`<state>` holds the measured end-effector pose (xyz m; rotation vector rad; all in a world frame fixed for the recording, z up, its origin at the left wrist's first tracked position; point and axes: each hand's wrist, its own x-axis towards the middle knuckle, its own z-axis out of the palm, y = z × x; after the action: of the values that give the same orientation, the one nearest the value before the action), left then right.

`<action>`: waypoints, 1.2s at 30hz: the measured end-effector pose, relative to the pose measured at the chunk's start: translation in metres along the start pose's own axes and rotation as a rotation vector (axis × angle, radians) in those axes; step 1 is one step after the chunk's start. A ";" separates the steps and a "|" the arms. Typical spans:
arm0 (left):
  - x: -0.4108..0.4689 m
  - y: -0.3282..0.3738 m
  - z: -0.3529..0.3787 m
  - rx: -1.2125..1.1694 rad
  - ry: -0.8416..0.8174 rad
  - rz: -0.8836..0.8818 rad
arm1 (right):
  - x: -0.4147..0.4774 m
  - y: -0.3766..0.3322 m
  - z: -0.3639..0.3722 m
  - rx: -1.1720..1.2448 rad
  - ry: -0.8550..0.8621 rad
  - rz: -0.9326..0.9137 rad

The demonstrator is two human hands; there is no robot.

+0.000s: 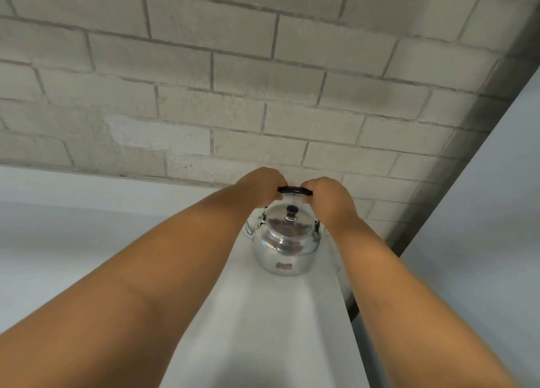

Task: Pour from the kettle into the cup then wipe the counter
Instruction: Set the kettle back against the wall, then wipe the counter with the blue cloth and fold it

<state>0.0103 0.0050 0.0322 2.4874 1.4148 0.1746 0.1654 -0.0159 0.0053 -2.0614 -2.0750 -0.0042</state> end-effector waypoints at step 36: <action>-0.478 -0.230 0.063 -0.226 0.576 -0.981 | -0.172 -0.430 0.072 0.419 -0.381 -0.586</action>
<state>-0.4100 -0.3041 -0.0811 1.3626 2.4760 0.8071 -0.2718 -0.1829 -0.0268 -1.2351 -2.5481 0.7085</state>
